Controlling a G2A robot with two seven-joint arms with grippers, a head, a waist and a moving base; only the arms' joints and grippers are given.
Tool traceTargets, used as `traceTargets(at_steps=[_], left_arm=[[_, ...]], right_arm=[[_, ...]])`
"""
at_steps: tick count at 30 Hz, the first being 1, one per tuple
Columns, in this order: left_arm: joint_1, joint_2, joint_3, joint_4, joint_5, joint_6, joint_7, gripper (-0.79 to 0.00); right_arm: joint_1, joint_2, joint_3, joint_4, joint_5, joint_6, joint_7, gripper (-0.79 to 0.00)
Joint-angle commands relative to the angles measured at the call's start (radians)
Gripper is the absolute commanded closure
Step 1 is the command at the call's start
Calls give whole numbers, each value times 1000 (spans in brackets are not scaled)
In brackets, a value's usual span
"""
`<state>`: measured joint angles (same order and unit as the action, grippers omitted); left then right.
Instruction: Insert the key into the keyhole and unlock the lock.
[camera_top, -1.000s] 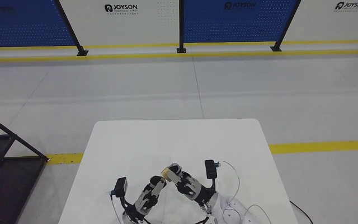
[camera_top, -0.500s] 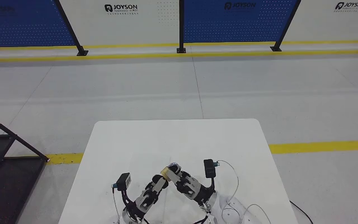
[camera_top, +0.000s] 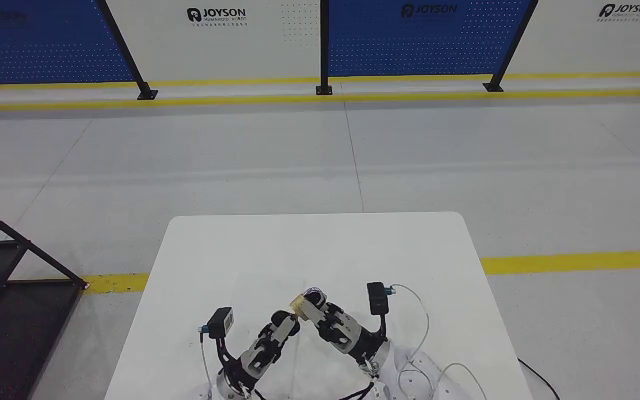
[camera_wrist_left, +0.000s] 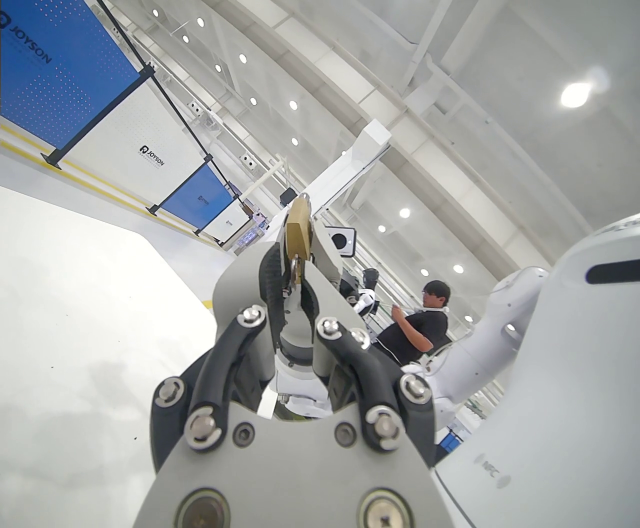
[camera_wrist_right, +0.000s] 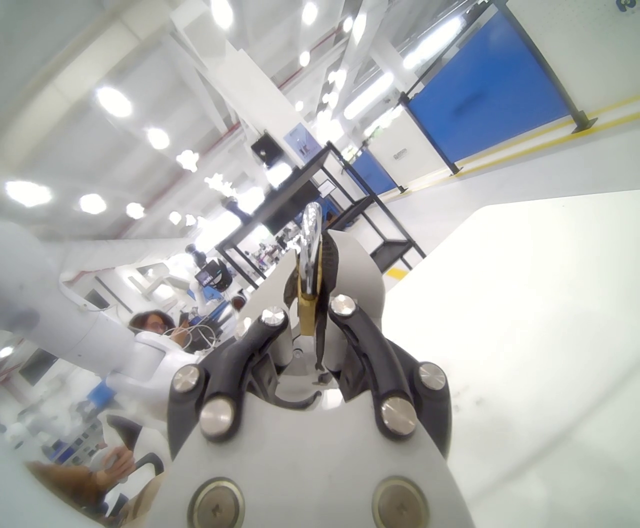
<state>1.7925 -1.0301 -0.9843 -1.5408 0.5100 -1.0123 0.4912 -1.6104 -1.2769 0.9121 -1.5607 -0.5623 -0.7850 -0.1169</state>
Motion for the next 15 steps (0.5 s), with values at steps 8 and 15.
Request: traceTargets(at_steps=[8,15], left_arm=[[-12,7,13,4,9,0,8,0],[-14,6,-1,19,72,0,51,0]], right_arm=[[3,1,-1,0,6,2,7,0],[7,0,-6,3,9,7,15,0]])
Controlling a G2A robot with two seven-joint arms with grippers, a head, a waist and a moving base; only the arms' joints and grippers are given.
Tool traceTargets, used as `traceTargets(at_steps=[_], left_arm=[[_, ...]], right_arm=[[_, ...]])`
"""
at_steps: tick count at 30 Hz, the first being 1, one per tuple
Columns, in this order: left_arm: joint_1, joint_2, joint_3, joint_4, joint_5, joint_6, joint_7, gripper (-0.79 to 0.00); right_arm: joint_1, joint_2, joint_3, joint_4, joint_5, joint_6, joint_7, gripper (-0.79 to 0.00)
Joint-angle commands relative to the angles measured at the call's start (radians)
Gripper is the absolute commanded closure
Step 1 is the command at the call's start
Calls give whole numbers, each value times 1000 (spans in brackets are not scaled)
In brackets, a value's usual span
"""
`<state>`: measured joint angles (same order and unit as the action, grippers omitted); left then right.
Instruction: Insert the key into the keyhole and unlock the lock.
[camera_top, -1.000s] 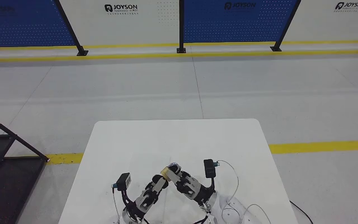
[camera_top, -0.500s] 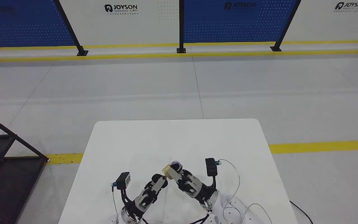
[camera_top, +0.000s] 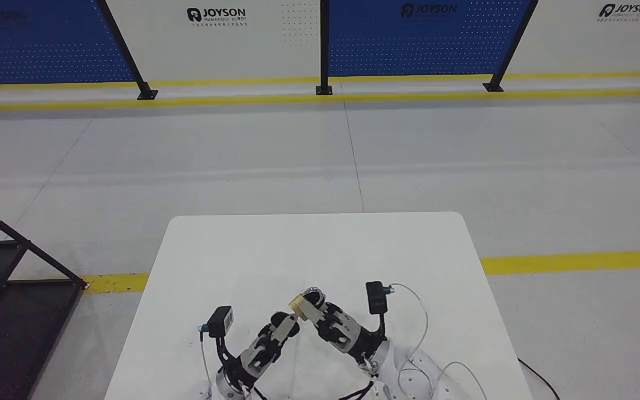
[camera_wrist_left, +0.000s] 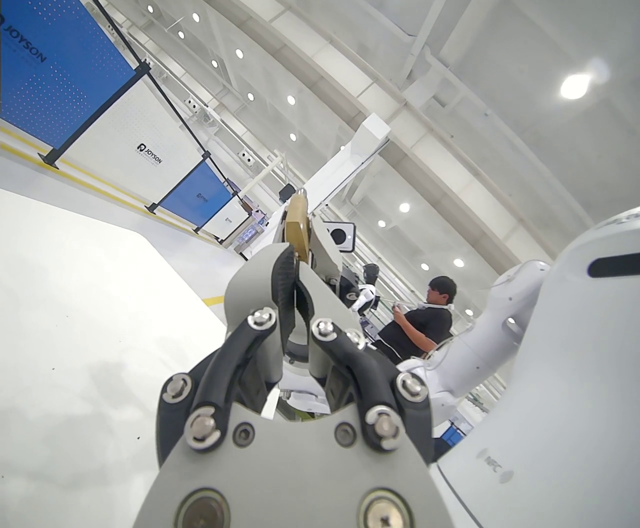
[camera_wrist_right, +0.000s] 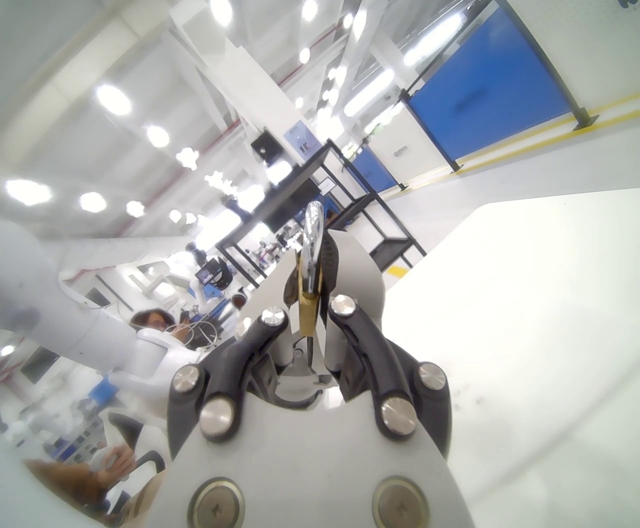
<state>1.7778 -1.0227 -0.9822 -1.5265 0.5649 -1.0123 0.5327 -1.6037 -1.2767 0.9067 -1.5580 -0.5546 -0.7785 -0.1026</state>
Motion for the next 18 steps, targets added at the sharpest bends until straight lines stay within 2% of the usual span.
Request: traceTargets(at_steps=[1,7,12,16,18], left_arm=[[1,-3,-10,10,37,0,22,0],[3,-18,-21,26,128,4,99,0],[10,-32,-33,25,251,55,187,0],[15,-43,-36,25,380,139,286,0],[14,-48,-41,28,470,218,346,0]], right_arm=[[0,0,-1,0,2,1,2,0],[0,0,-4,-2,-2,8,7,0],[1,0,-6,-1,-3,16,13,0],[3,1,-7,0,-2,21,16,0],[2,1,-7,-1,-2,23,16,0]])
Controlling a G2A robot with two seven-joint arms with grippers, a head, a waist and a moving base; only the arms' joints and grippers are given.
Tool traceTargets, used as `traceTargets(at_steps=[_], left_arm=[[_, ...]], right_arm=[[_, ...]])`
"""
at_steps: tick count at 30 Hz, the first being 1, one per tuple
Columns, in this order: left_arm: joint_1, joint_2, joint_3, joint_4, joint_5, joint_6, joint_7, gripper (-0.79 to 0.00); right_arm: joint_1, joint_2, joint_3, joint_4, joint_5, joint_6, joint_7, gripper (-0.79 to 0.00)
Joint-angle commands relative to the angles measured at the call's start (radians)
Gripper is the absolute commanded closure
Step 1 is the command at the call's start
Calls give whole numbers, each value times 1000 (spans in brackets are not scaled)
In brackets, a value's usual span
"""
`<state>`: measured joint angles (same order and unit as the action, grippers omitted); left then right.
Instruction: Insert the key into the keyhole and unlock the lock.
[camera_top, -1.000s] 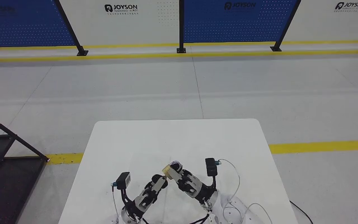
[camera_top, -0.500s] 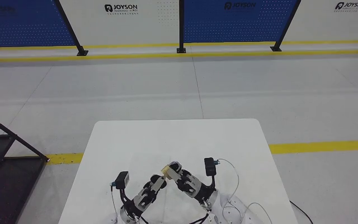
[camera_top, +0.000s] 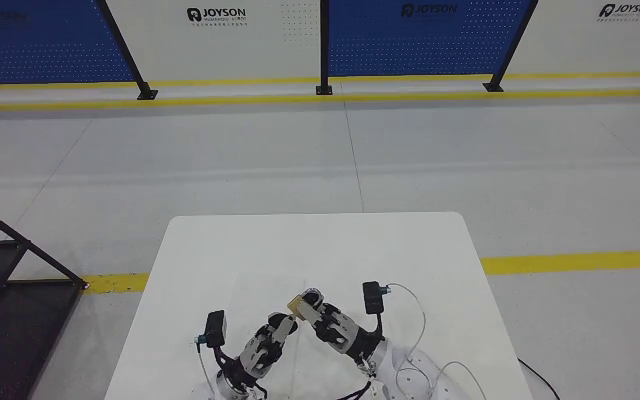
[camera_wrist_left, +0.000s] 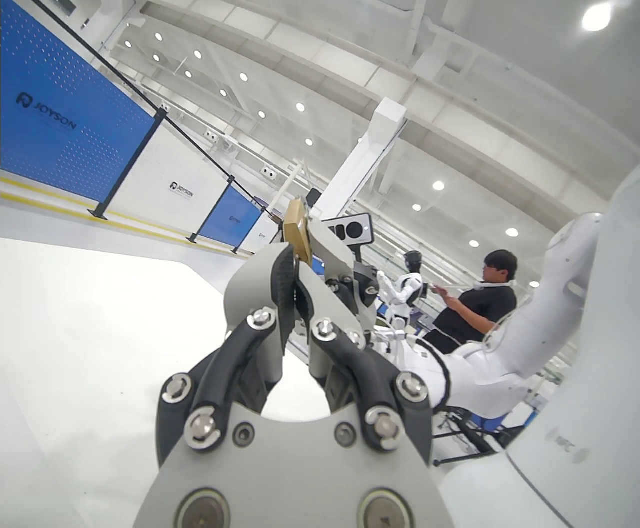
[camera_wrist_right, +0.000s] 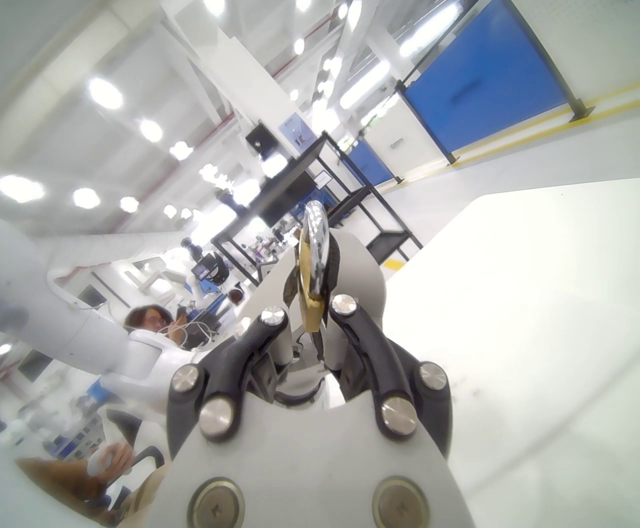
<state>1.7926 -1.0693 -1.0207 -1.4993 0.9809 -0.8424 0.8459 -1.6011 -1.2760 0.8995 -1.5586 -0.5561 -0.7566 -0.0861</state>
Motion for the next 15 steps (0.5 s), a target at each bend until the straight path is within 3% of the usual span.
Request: traceTargets(at_steps=[1,7,15], left_arm=[[3,-5,4,4,92,75,66,0],[-5,-18,30,37,212,179,191,0],[-31,-34,54,79,262,283,272,0]], right_arm=[[-1,0,1,0,-1,1,-1,0],[-4,2,3,-4,-2,3,0,0],[-7,3,1,-4,-10,4,-4,0]])
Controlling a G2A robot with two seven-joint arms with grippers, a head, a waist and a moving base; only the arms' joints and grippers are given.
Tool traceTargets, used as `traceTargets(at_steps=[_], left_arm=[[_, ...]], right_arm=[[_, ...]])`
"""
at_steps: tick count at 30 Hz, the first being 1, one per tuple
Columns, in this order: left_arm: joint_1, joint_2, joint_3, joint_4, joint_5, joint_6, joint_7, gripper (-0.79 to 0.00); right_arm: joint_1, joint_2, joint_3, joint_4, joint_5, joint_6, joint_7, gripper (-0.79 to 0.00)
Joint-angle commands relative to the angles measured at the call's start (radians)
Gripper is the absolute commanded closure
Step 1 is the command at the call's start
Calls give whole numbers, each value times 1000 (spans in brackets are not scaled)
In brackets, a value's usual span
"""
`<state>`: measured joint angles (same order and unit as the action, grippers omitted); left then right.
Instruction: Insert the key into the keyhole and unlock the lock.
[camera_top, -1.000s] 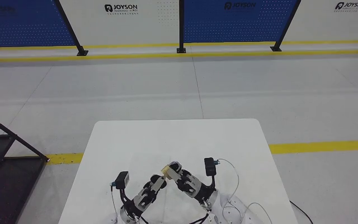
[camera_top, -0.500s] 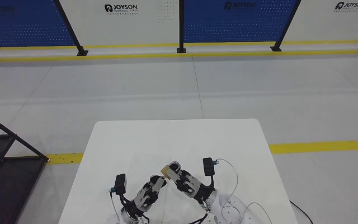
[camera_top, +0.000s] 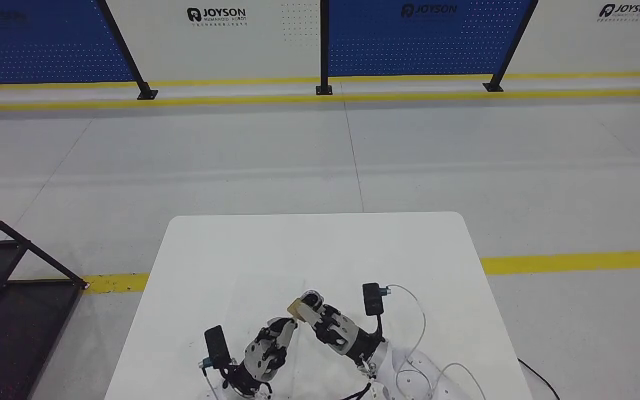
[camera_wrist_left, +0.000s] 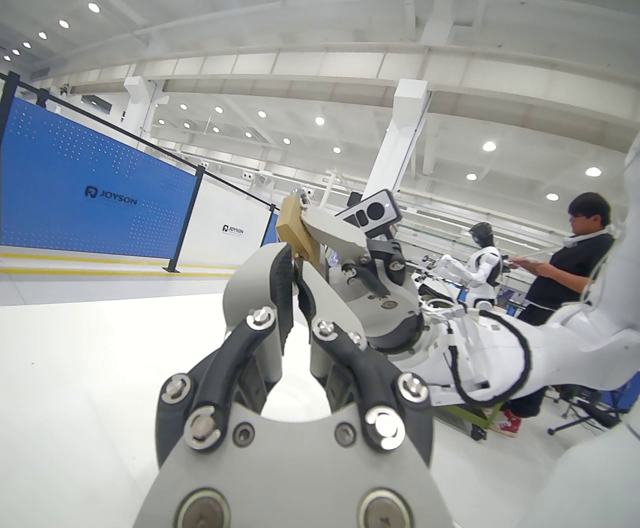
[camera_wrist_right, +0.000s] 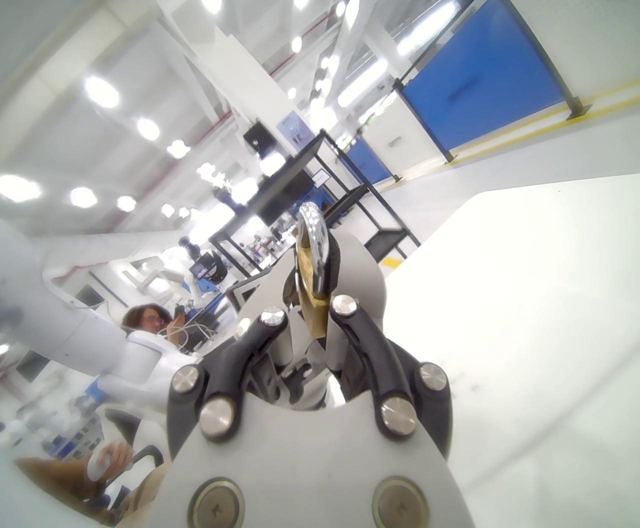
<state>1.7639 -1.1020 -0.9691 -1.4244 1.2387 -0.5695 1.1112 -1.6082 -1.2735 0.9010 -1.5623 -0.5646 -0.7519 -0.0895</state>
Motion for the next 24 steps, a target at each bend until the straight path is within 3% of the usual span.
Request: traceTargets(at_steps=[1,5,18,24], left_arm=[[-4,-3,6,8,5,12,12,0],[-11,-8,14,21,-2,13,22,0],[-3,-2,8,6,-116,-168,-84,0],[8,2,-14,-15,-113,-168,-102,0]], right_arm=[[0,0,0,0,-2,-1,-2,0],[0,1,3,-2,-14,4,-12,0],[-4,-4,-12,11,-174,10,-109,0],[-2,-4,-15,16,-178,10,-119,0]])
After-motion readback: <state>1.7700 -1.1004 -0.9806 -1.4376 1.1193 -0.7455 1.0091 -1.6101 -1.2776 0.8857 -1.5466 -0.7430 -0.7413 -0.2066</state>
